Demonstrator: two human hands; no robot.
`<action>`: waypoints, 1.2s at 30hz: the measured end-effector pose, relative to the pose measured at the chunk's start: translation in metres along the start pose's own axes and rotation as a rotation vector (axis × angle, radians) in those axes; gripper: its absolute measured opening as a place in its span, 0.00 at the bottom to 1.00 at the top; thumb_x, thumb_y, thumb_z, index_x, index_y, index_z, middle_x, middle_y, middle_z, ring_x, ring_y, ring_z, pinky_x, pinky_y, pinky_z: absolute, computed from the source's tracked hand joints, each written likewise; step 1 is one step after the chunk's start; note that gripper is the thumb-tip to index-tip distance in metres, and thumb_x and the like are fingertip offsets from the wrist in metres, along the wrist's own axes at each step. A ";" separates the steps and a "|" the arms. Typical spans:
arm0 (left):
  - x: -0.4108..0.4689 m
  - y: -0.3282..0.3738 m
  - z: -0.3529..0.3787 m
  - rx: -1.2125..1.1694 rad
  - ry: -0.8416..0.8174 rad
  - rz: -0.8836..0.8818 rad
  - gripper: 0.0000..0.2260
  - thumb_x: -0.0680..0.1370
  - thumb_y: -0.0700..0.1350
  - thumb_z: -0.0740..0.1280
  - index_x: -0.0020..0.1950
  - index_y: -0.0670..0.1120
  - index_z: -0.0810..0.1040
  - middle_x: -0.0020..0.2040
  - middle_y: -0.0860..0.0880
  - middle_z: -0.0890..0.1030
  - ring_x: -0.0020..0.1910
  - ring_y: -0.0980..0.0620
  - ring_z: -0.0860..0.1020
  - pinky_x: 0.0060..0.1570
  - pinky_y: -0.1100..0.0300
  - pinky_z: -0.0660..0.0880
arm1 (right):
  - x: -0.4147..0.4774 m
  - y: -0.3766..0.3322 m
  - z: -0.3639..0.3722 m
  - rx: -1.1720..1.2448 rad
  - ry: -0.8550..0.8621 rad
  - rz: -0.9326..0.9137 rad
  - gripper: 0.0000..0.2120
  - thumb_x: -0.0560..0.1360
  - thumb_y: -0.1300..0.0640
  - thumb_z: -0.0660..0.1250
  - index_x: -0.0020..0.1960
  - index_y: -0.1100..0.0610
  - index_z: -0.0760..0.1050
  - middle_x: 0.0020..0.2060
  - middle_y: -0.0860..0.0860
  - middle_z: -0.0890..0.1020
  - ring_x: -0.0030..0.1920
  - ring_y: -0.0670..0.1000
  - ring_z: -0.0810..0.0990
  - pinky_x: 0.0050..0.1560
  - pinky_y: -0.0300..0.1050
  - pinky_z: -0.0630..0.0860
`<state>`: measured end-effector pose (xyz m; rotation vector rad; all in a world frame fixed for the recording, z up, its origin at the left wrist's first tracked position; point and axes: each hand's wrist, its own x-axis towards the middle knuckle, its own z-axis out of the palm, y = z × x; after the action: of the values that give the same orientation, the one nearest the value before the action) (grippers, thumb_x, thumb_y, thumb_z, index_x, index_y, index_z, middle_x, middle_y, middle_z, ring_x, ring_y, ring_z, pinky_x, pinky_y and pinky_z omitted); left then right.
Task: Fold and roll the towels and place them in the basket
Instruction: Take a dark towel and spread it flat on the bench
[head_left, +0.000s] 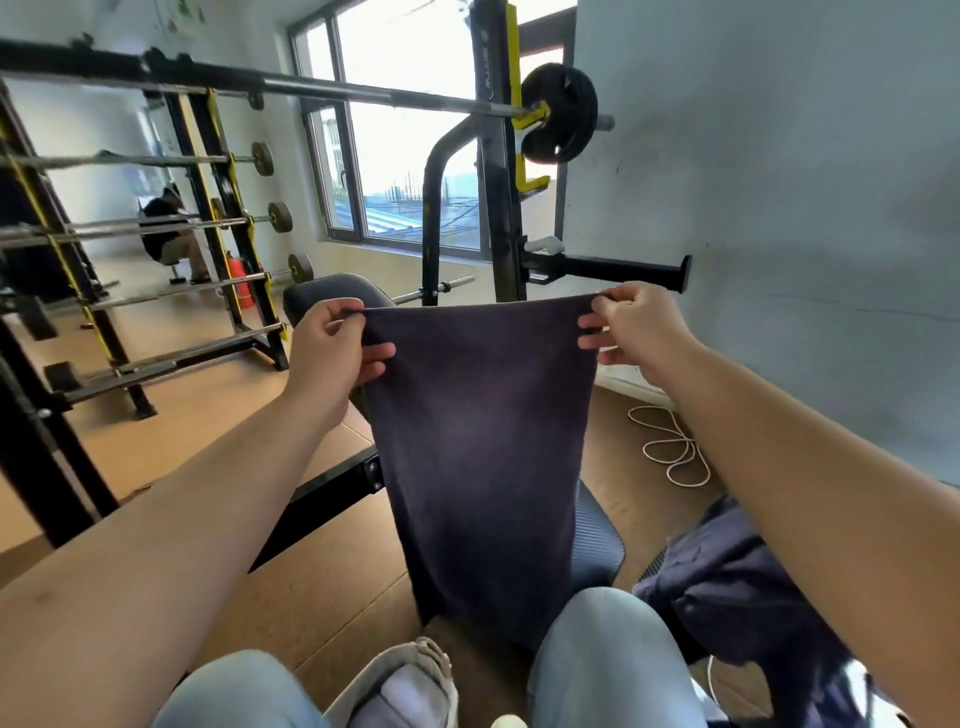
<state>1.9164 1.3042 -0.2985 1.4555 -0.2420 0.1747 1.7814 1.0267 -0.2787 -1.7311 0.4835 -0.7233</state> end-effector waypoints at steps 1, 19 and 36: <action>-0.002 0.005 0.004 -0.053 -0.002 -0.010 0.06 0.86 0.44 0.60 0.58 0.52 0.76 0.49 0.50 0.82 0.35 0.52 0.85 0.31 0.62 0.80 | 0.001 -0.006 -0.001 0.043 0.027 -0.024 0.04 0.84 0.58 0.62 0.57 0.54 0.76 0.47 0.54 0.86 0.40 0.52 0.87 0.30 0.44 0.80; 0.048 -0.041 0.050 0.054 0.055 0.061 0.05 0.87 0.47 0.56 0.62 0.54 0.68 0.53 0.59 0.76 0.41 0.54 0.87 0.51 0.54 0.83 | 0.104 0.015 0.055 -0.089 0.025 -0.147 0.28 0.78 0.62 0.65 0.77 0.53 0.68 0.69 0.46 0.79 0.66 0.46 0.78 0.67 0.49 0.77; 0.211 -0.156 0.045 0.136 0.203 -0.066 0.05 0.88 0.48 0.54 0.62 0.52 0.66 0.61 0.52 0.76 0.41 0.55 0.86 0.35 0.63 0.82 | 0.264 0.097 0.225 -0.213 -0.225 -0.112 0.38 0.73 0.59 0.69 0.81 0.54 0.60 0.66 0.45 0.76 0.66 0.47 0.76 0.63 0.39 0.71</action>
<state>2.1582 1.2367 -0.3870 1.5658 -0.0165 0.2882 2.1320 0.9873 -0.3522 -2.0256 0.3183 -0.5613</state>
